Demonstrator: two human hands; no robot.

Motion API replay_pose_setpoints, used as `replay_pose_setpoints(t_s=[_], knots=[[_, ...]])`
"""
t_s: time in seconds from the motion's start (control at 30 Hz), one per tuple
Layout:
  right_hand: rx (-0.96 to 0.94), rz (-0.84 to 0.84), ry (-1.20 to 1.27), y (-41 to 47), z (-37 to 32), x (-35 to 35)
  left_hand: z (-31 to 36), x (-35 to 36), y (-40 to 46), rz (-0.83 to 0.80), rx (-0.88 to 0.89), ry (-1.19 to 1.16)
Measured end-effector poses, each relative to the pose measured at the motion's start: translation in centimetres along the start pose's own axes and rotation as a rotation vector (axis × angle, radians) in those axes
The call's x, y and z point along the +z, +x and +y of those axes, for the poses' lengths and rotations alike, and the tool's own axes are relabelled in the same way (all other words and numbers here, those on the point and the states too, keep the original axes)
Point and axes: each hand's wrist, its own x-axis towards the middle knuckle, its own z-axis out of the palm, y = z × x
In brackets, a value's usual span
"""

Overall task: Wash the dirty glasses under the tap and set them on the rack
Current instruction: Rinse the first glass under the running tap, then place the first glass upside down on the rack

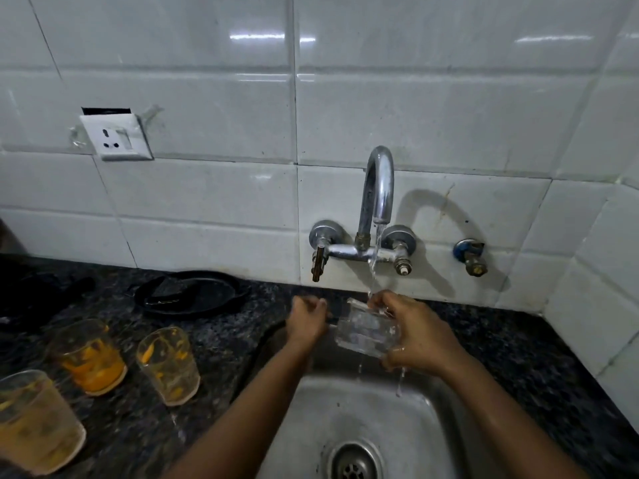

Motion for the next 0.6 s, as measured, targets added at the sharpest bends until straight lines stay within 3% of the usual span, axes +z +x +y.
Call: replay_pose_setpoints(t_s=[0.03, 0.1, 0.2, 0.37, 0.6], knots=[[-0.015, -0.024, -0.081, -0.4, -0.7, -0.4, -1.0, 0.2, -0.7, -0.168, -0.206, -0.237], [-0.059, -0.034, -0.226, -0.9, -1.9, -1.1, -2.6, 0.4, -2.1, -0.356, -0.417, -0.514], [-0.113, -0.010, -0.304, -1.4, -3.5, -1.3, -3.3, 0.9, -3.8, -0.356, -0.490, -0.593], [-0.213, 0.013, -0.236, -2.1, -6.3, -1.4, -3.4, -0.3, -5.3, -0.329, -0.468, -0.343], [-0.253, 0.053, -0.148, -1.4, -10.6, -2.5, -1.5, -6.3, -4.9, -0.352, -0.027, 0.362]])
